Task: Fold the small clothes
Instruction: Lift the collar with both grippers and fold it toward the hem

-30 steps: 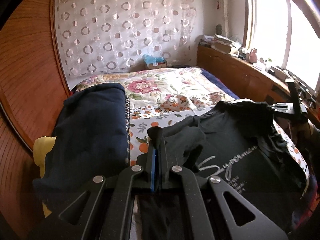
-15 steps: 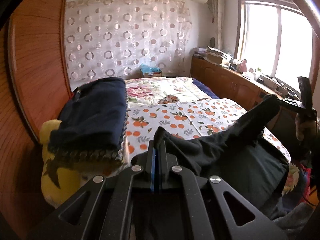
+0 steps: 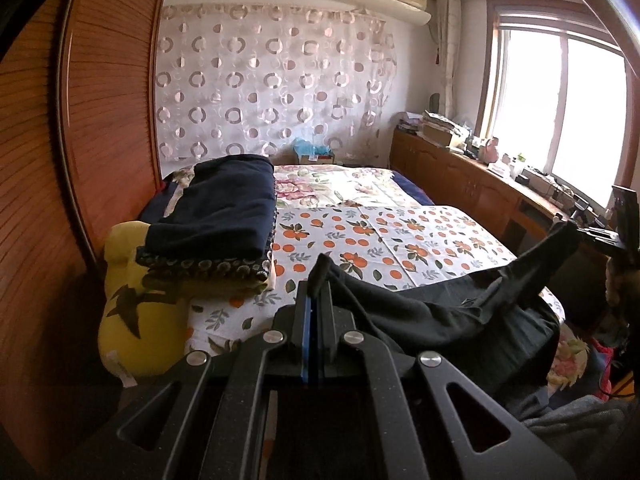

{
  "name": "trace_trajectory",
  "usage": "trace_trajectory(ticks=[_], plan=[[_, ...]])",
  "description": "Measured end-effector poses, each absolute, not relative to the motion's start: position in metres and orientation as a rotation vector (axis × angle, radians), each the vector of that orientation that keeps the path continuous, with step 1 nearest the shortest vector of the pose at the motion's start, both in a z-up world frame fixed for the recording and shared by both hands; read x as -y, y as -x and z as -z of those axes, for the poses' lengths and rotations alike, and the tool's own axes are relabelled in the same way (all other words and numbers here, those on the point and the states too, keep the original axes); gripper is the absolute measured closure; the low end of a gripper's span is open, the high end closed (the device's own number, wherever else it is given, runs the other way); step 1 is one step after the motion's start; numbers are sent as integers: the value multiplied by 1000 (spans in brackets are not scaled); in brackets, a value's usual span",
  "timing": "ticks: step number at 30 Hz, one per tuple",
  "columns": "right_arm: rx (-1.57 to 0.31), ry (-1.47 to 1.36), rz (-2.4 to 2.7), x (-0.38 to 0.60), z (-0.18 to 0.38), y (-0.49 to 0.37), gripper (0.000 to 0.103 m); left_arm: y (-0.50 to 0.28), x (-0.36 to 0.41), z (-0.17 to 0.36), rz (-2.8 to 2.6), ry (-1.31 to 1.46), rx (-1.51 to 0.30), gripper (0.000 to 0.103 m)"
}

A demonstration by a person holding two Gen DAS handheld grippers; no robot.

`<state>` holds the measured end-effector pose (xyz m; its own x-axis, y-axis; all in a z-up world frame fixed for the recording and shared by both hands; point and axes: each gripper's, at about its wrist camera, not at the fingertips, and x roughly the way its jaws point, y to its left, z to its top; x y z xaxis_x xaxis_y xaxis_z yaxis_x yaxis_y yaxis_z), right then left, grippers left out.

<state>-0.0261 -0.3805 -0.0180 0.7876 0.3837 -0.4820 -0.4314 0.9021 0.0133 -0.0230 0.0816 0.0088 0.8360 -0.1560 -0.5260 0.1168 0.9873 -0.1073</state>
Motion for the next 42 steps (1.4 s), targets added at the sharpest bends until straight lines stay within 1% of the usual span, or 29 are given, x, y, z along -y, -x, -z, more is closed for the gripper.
trace_trajectory(ticks=[3,7,14,20,21,22,24,25,26,28,29,30,31,32,33,34,42], plan=[[-515,99,-431,382,12,36,96,35,-81,-11,141,64,-564,100],[-568,108,-417,380,19,41,96,42,-80,-6,123,62,-580,100],[-673,161,-396,363,51,29,96,37,-86,29,121,94,-673,100],[-667,176,-376,356,38,12,96,40,-85,27,126,82,-671,100],[-665,182,-378,355,35,11,93,40,-85,25,127,79,-669,99],[-660,191,-374,354,33,12,91,39,-85,24,124,74,-668,97],[-650,221,-360,351,27,11,90,37,-86,21,113,58,-665,83],[-650,232,-358,350,26,11,89,36,-87,18,109,54,-663,71],[-650,237,-364,349,25,13,87,36,-88,16,110,58,-654,64],[-637,238,-365,349,20,16,84,35,-90,10,116,66,-641,58],[-630,232,-366,352,20,16,82,34,-91,8,115,67,-635,50],[-624,226,-369,355,18,16,77,32,-90,6,113,64,-631,45],[-622,222,-367,355,18,16,67,29,-91,5,111,60,-627,39],[-613,219,-359,357,18,15,61,26,-91,5,112,59,-626,34],[-605,219,-351,358,17,14,53,21,-91,4,117,60,-627,33],[-601,225,-343,363,22,17,51,16,-90,4,124,61,-629,32],[-666,178,-338,356,58,-40,50,-57,-75,15,179,25,-687,31]])
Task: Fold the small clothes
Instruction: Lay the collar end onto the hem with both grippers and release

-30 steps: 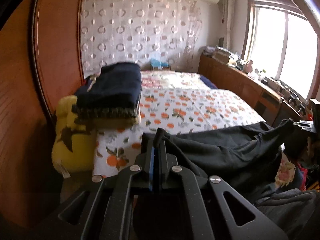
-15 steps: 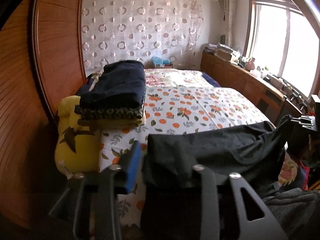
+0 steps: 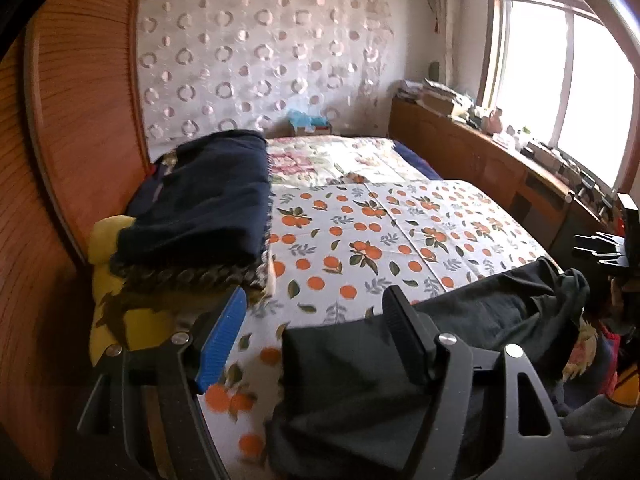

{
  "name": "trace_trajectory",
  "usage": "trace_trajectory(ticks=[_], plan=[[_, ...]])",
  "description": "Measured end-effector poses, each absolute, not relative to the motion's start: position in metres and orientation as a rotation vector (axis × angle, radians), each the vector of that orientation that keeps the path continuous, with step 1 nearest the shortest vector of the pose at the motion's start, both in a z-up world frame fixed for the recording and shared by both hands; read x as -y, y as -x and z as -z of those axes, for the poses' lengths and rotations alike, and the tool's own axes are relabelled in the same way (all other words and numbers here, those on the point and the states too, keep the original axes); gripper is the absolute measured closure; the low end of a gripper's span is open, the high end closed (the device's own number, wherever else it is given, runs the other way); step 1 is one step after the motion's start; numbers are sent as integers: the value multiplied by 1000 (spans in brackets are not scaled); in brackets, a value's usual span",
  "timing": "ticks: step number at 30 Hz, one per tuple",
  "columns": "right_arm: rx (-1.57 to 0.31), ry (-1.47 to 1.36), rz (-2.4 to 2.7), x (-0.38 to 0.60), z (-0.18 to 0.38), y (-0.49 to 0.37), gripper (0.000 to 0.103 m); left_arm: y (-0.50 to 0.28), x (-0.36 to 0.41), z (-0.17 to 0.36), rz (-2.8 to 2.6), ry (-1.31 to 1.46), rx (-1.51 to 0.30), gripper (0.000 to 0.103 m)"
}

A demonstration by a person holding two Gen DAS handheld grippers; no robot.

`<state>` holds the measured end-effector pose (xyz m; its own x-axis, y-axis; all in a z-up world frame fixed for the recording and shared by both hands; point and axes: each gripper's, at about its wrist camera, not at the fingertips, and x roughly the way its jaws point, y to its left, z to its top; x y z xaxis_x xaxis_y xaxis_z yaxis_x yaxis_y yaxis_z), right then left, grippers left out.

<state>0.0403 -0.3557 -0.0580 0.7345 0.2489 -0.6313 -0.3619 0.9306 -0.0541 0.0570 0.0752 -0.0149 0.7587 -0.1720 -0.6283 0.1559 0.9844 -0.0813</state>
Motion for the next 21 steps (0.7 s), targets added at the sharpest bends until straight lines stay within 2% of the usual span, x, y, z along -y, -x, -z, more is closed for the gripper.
trace_trajectory(ticks=[9,12,14,18,21], plan=[[-731,114,-352,354,76,-84,50,-105,-64,54,198,-31,-835,32],[-761,101,-342,359,81,-91,61,-105,-62,69,206,-35,-870,31],[-785,87,-339,362,84,-93,64,-103,-62,81,212,-28,-902,32],[-810,53,-382,362,89,-95,92,-98,-62,98,212,-24,-940,32],[-768,20,-389,366,83,-91,97,-95,-62,103,212,-12,-947,32]])
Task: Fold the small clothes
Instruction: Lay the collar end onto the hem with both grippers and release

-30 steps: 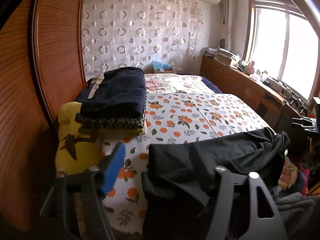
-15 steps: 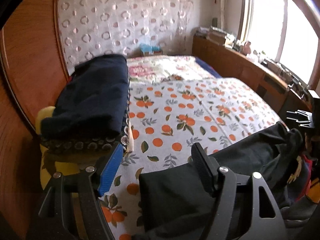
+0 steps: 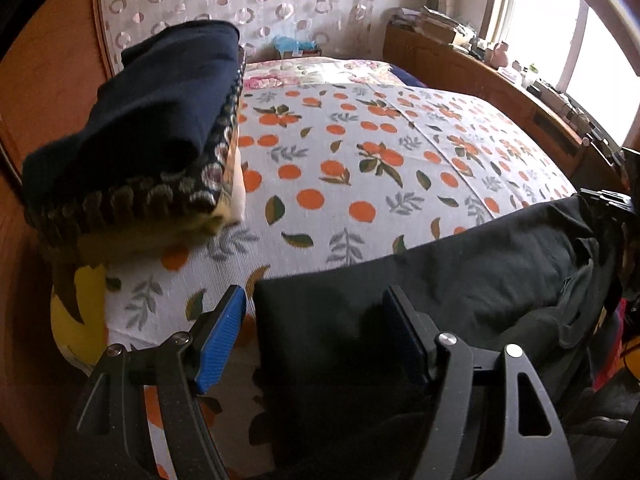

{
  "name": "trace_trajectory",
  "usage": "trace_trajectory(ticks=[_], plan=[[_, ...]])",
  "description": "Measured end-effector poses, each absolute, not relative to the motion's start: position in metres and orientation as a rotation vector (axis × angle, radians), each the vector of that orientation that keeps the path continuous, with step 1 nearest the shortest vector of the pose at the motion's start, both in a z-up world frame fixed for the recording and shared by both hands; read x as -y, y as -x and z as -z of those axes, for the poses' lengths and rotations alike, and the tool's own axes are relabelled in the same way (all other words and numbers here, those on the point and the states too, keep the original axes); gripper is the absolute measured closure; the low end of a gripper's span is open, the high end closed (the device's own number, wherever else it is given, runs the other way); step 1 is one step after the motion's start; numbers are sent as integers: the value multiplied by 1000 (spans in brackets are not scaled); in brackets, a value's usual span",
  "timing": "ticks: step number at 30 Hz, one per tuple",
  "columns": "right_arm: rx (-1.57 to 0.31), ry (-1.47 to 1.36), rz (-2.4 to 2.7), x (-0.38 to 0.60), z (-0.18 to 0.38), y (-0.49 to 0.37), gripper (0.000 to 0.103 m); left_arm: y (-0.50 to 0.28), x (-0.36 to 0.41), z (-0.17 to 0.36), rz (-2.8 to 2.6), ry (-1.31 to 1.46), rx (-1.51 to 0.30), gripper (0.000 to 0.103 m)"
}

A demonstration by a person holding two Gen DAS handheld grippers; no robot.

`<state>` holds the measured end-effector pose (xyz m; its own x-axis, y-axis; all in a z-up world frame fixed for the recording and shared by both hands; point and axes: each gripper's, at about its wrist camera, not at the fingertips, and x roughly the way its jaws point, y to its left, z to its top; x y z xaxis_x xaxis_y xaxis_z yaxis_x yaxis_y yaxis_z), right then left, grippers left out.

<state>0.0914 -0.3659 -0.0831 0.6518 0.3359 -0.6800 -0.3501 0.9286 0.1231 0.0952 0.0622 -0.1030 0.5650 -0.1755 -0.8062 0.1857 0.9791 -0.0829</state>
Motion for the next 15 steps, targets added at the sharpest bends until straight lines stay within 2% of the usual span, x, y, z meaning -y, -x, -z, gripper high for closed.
trace_trajectory(ticks=[4,12,14,15], plan=[[-705,1,-266,379,72,-79,98,-93,-65,106,211,1,-948,32],[-730,35,-258,377,72,-72,97,-96,-67,112,210,11,-961,31],[-743,57,-253,374,73,-76,94,-96,-67,112,210,5,-962,31],[-757,65,-257,371,76,-81,88,-97,-66,112,210,4,-964,31]])
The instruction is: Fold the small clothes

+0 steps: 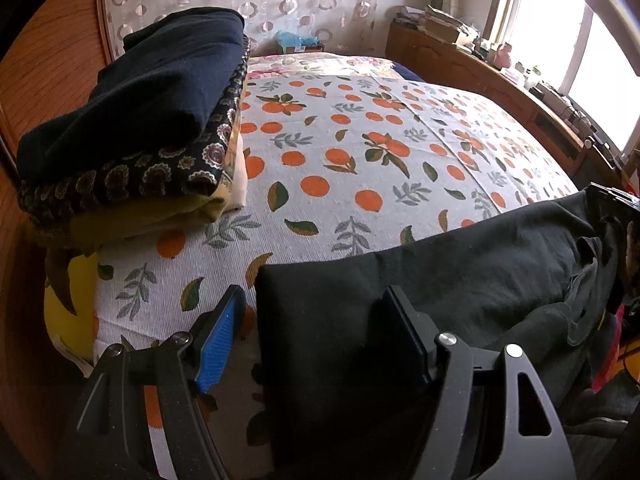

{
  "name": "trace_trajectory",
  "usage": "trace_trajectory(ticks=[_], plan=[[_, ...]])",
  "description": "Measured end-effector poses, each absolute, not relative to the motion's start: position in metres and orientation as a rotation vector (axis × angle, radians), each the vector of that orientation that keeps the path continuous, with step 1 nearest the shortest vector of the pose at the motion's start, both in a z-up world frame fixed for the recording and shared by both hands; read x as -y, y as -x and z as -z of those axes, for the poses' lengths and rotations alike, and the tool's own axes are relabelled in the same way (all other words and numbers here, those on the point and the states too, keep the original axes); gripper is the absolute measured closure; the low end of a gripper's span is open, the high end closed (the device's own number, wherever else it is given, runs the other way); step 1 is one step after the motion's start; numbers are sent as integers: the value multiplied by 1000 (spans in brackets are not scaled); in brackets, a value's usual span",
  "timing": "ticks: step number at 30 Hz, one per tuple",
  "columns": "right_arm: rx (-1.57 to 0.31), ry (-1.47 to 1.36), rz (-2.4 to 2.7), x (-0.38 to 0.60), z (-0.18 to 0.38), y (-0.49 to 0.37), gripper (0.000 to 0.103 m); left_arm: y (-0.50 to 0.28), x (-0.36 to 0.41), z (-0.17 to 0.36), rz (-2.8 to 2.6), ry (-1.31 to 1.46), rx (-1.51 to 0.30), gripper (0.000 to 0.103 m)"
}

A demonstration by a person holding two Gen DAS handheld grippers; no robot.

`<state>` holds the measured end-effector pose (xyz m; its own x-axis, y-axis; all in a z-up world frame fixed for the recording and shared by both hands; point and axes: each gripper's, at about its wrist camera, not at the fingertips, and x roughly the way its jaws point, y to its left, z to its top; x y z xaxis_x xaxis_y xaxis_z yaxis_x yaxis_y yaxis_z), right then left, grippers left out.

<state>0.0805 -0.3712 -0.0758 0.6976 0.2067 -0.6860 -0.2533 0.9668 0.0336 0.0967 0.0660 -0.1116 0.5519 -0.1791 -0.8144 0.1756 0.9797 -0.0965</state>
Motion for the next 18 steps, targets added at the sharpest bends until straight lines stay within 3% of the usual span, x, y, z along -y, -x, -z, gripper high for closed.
trace_trajectory(ticks=[2,4,6,12,16,17,18], plan=[[-769,63,-268,371,79,-84,75,-97,-66,111,210,2,-965,31],[-791,59,-277,371,84,-89,55,-98,-65,111,212,-1,-966,32],[-812,59,-283,370,89,-93,49,-99,-65,111,216,-6,-970,32],[-848,25,-376,372,94,-101,48,-102,-57,108,273,-19,-999,57],[-844,65,-406,362,95,-99,48,-98,-49,107,308,-19,-1003,81],[-845,88,-420,359,96,-98,51,-95,-46,106,306,-29,-999,85],[-845,107,-437,354,96,-96,65,-93,-44,104,302,-42,-991,86]])
